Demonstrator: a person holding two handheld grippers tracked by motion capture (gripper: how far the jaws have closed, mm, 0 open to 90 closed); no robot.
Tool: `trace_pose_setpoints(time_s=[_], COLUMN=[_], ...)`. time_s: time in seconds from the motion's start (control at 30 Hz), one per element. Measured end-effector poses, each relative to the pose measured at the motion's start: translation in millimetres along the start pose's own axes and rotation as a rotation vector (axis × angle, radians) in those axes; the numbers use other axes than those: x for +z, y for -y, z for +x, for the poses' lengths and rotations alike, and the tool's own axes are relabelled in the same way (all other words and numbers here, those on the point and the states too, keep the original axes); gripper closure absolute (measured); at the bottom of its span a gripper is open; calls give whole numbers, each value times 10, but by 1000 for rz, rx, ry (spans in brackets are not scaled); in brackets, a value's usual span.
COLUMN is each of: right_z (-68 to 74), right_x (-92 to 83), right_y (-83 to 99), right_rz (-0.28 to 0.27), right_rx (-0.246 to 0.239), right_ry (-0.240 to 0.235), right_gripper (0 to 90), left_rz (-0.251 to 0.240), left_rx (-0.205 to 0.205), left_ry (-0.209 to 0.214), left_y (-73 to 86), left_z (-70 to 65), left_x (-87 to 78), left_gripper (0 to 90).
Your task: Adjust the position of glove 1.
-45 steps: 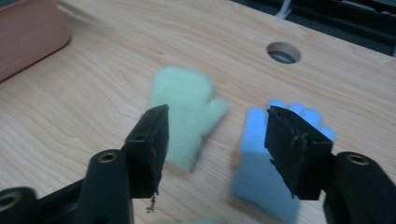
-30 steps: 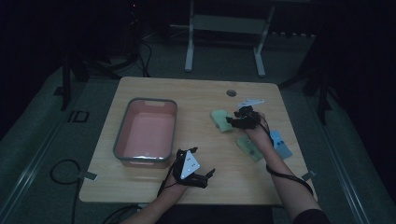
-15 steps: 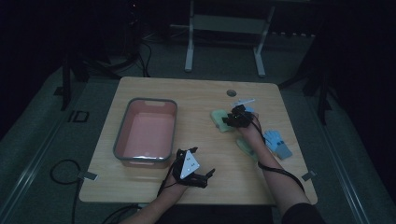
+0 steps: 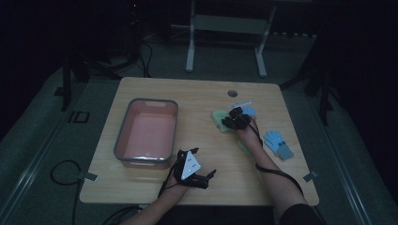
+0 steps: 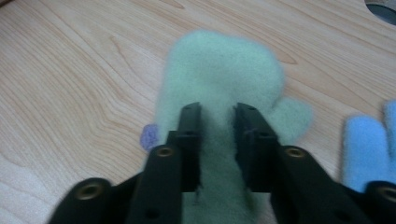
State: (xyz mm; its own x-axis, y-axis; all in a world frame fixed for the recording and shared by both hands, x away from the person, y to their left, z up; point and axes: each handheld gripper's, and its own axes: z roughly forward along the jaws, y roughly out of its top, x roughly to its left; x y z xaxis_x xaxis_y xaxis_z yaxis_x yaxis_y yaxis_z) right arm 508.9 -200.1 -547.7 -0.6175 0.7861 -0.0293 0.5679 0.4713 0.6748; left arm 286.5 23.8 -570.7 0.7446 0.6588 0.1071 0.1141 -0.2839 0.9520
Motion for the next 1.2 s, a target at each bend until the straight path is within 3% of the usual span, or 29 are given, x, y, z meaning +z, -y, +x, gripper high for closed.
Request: trace_pose_setpoints(time_s=[0.1,0.33,0.53,0.77,0.97,1.2], right_z=[37,91,290,569,820,1049], right_x=[1,-109,-539,-1003,-1303,-1401], right_y=[-20,-84,-167,-140,17,340], right_rz=[10,4,-74,-127,-163,-171], right_rx=[-3,36,101,125,160,210], right_ry=[15,31,55,116,116,149], right_gripper=[835,860,863,865,866,865], left_rz=[-1,-1,1,2,0,-3], left_rx=[-1,-3,0,4,9,20], left_ry=[-1,-1,-5,-12,-19,-28], left_y=[0,0,-1,-1,0,1], left_z=[1,2,0,-8,-15,-30], left_x=[0,-1,0,1,-1,-2], left_gripper=[22,22,22,21,21,22])
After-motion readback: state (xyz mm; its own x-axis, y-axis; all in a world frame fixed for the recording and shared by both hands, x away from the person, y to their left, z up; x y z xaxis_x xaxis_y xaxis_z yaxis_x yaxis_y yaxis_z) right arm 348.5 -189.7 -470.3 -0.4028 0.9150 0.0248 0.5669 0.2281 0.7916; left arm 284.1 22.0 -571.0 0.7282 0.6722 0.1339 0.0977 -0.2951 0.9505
